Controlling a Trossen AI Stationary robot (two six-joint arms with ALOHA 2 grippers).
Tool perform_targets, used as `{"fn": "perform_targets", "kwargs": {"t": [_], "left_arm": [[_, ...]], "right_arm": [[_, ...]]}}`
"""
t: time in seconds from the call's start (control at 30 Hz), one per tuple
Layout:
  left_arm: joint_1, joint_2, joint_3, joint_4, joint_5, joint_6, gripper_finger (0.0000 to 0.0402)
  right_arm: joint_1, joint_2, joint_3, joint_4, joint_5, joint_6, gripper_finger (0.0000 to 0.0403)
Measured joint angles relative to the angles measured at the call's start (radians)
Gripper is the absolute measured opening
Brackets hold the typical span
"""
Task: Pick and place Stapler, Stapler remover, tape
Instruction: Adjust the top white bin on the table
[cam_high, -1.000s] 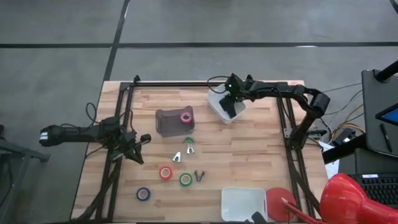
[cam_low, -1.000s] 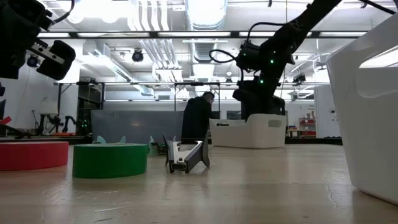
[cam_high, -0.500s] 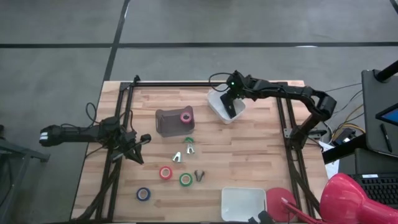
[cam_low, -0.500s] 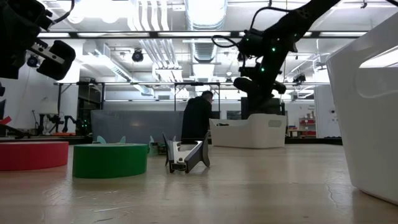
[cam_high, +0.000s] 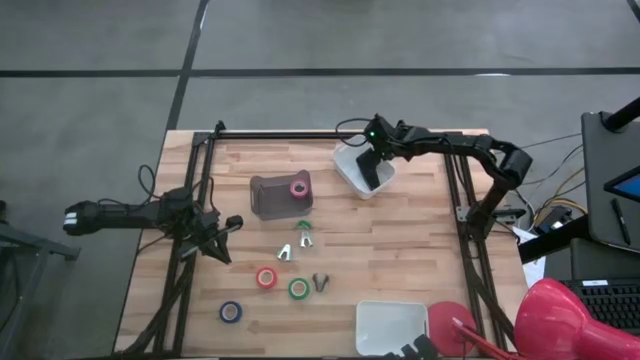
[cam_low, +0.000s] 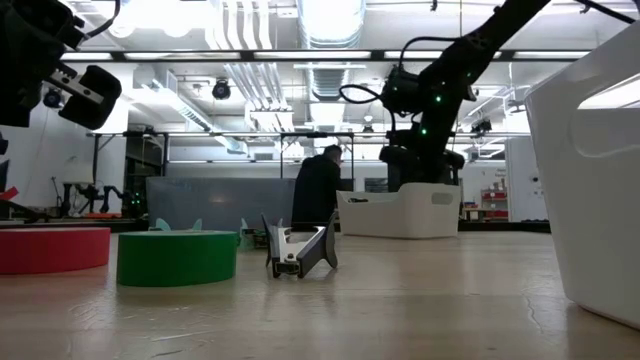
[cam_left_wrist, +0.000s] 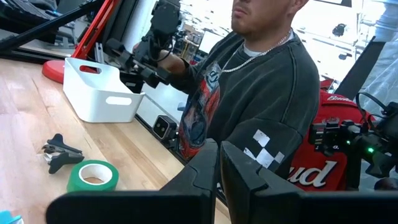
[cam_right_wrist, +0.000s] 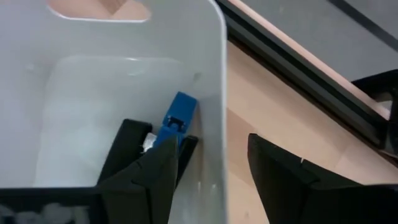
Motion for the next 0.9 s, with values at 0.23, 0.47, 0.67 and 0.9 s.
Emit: {"fn": "perform_targets", "kwargs": {"t": [0.23, 0.47, 0.67, 0.9], "left_arm": [[0.000, 0.000, 0.000, -0.001, 0.000, 0.000, 0.0023], [0.000, 0.000, 0.000, -0.001, 0.000, 0.000, 0.0023], [0.000, 0.000, 0.000, -0.001, 0.000, 0.000, 0.0023], [0.000, 0.000, 0.000, -0.001, 0.000, 0.000, 0.0023]], "right_arm": [[0.000, 0.006, -0.006, 0.001, 0.001, -0.010, 0.0076], [0.013, 0.005, -0.013, 0.023, 0.065, -0.041, 0.0010], [0.069, -0.015, -0.013, 0.090, 0.168, -0.130, 0.0008], [0.122, -0.053, -0.016, 0.129, 0.290, -0.268, 0.0008]]}}
